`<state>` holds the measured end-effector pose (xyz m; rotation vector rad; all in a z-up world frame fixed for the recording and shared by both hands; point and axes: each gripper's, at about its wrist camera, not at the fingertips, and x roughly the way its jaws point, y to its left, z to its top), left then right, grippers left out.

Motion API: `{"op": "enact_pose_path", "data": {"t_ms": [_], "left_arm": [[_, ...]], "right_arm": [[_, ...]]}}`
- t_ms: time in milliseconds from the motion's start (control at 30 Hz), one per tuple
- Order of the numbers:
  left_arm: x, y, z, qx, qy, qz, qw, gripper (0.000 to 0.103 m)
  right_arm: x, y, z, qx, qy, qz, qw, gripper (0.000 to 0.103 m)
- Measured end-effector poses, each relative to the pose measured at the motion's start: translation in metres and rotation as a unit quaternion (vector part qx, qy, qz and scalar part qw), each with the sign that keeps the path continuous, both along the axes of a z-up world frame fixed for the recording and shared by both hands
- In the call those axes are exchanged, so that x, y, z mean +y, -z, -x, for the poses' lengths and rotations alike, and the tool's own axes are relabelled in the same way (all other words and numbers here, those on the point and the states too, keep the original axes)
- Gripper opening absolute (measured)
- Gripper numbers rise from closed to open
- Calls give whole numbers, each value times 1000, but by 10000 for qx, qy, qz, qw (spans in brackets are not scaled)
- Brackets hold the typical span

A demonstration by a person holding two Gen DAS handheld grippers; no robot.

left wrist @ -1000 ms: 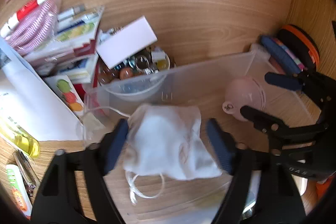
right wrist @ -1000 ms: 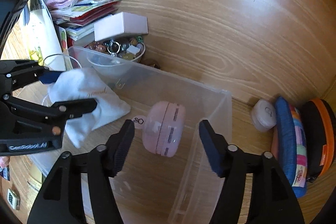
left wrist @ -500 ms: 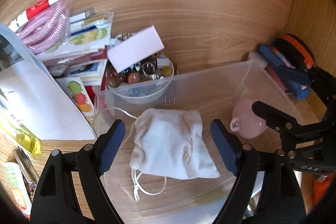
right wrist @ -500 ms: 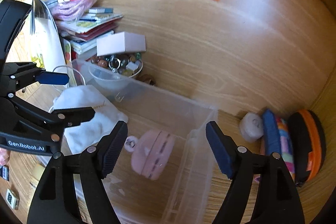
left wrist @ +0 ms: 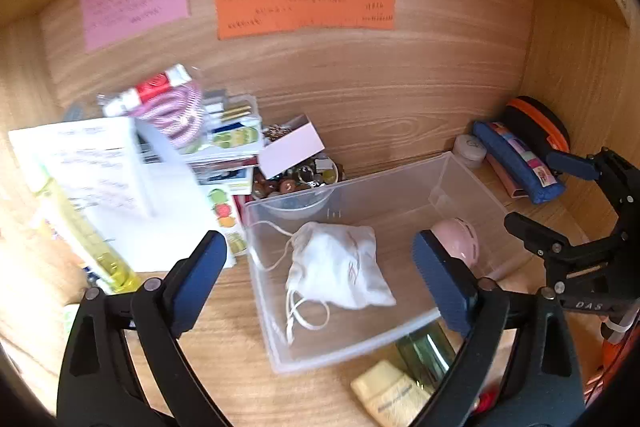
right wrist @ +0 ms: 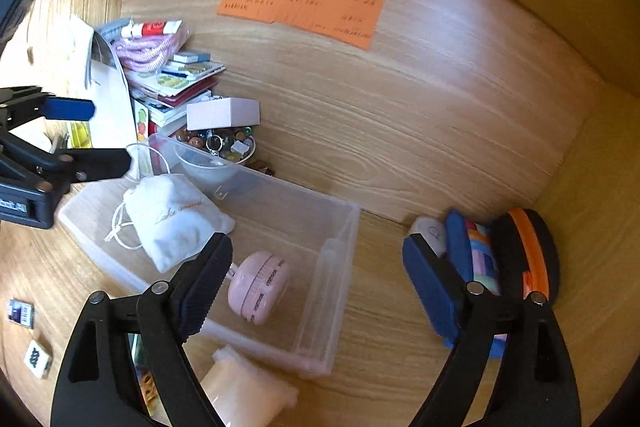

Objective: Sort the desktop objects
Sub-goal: 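Withdraw both tools from the bin back toward the remaining desk objects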

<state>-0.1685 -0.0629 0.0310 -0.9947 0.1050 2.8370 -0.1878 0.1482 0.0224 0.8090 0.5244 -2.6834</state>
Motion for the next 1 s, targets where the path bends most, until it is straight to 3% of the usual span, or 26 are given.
{"op": "enact_pose_path", "data": {"t_ms": [267, 567, 800, 1000], "left_arm": [[-9, 2, -54, 118, -109, 172, 9997, 99], [-26, 35, -103, -207, -261, 119, 9994, 99], [-40, 68, -136, -523, -398, 60, 9978, 99], [-54, 94, -158, -781, -447, 73, 9959, 99]], "right_arm": [[7, 0, -42, -55, 80, 206, 9997, 91], [13, 19, -93, -161, 123, 310, 9993, 95], [25, 45, -130, -542, 116, 810, 9952, 95], [23, 69, -158, -790, 35, 875, 9930, 95]]}}
